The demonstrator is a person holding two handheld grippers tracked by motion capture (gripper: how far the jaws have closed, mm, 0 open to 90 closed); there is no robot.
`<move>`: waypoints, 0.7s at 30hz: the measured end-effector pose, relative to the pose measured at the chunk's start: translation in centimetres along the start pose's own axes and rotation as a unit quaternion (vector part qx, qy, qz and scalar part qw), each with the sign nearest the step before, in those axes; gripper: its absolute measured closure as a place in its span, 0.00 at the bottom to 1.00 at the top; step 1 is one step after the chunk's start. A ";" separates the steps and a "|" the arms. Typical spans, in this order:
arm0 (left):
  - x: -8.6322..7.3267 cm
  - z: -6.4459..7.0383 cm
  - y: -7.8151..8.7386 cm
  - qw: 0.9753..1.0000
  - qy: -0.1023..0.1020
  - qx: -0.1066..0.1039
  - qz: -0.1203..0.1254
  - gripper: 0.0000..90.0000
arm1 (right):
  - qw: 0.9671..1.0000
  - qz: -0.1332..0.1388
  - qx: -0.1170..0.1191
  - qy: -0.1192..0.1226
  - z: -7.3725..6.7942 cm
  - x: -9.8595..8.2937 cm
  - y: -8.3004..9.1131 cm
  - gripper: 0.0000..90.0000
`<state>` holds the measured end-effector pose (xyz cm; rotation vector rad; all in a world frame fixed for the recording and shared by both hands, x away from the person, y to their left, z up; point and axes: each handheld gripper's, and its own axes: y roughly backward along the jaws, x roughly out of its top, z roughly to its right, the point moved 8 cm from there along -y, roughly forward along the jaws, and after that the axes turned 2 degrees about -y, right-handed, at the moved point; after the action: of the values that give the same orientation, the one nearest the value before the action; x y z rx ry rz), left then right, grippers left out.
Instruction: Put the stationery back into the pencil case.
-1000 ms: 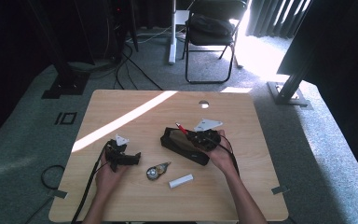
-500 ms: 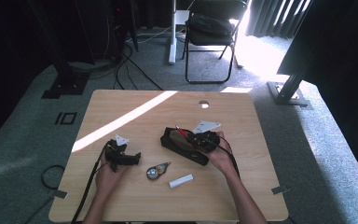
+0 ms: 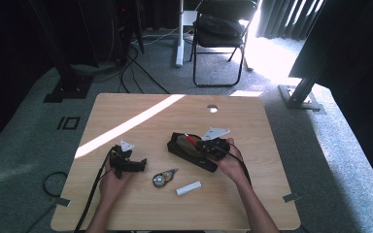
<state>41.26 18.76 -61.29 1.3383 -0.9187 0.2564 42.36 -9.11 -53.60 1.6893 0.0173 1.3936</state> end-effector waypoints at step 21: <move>0.0 0.0 0.0 1.000 -0.002 -0.001 -0.001 0.03 | 1.000 0.007 0.002 -0.001 -0.6 -0.1 0.4 0.82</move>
<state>41.23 18.74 -61.29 1.3377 -0.9200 0.2518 41.62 -9.04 -53.45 1.6980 0.0072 1.4024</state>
